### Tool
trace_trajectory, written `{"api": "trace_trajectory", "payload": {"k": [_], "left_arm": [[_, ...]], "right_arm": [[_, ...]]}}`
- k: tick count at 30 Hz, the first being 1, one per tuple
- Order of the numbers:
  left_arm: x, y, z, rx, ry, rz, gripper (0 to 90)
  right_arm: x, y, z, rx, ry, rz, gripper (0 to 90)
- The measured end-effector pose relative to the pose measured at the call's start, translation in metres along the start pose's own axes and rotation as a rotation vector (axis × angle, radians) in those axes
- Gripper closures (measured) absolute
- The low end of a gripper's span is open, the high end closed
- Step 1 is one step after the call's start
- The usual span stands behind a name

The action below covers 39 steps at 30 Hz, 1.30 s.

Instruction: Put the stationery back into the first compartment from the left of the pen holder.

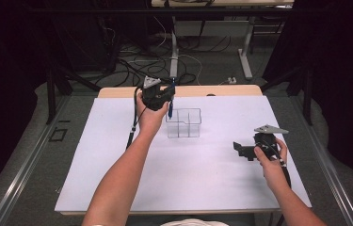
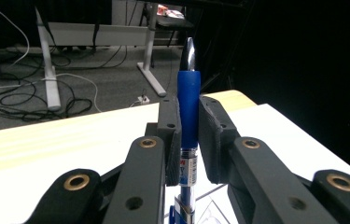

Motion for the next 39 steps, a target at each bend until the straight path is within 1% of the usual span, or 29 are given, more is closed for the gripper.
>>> {"api": "trace_trajectory", "payload": {"k": [6, 13, 17, 19, 20, 21, 29, 30, 32, 34, 35, 36, 39], "left_arm": [[-0.003, 0.0, -0.008, 0.008, -0.016, -0.001, 79.9], [-0.005, 0.002, -0.014, 0.003, -0.032, -0.002, 79.9], [-0.005, 0.002, -0.019, 0.014, -0.039, -0.004, 79.8], [-0.005, 0.002, -0.021, -0.007, -0.061, 0.0, 79.8], [-0.005, 0.002, -0.022, -0.01, -0.068, 0.0, 79.8], [-0.005, 0.003, -0.023, -0.007, -0.055, -0.001, 79.7], [-0.004, 0.0, -0.034, -0.003, -0.08, 0.004, 79.6], [-0.004, 0.0, -0.035, -0.006, -0.084, 0.006, 79.6], [-0.003, -0.001, -0.037, -0.005, -0.087, 0.007, 79.6], [-0.003, -0.001, -0.038, 0.0, -0.092, 0.008, 79.6], [-0.003, -0.001, -0.039, 0.011, -0.092, 0.006, 79.5], [-0.002, -0.002, -0.039, 0.0, -0.098, 0.006, 79.5], [-0.001, -0.002, -0.039, -0.001, -0.097, 0.004, 79.4]], "right_arm": [[0.0, 0.001, 0.0, 0.004, 0.002, 0.002, 0.1], [0.0, 0.0, 0.0, 0.005, 0.002, 0.004, 0.2], [0.0, 0.0, 0.0, -0.003, -0.001, 0.005, 0.2], [0.0, 0.001, 0.0, 0.001, 0.0, 0.004, 0.2], [0.0, 0.001, 0.0, -0.001, 0.0, 0.004, 0.2], [0.0, 0.001, 0.0, -0.001, 0.003, 0.005, 0.2], [0.0, 0.0, 0.0, -0.001, -0.003, 0.004, 0.4], [0.0, 0.001, 0.0, 0.007, 0.0, 0.003, 0.4], [0.0, 0.0, 0.0, 0.006, -0.002, 0.003, 0.5], [0.0, 0.0, 0.0, 0.006, 0.0, 0.006, 0.5], [0.0, 0.0, 0.0, 0.005, 0.001, 0.005, 0.5], [0.0, 0.0, 0.0, -0.001, -0.004, 0.006, 0.6], [0.001, 0.001, 0.0, -0.002, -0.004, 0.002, 1.0]]}}
Point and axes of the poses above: each handheld gripper's, and its own axes: x roughly backward along the jaws, z roughly out of its top, y roughly to its right, the point moved 4 cm from there along -x, roughly forward along the jaws, and after that the axes turned 6 degrees about -z, right-handed, at the moved point
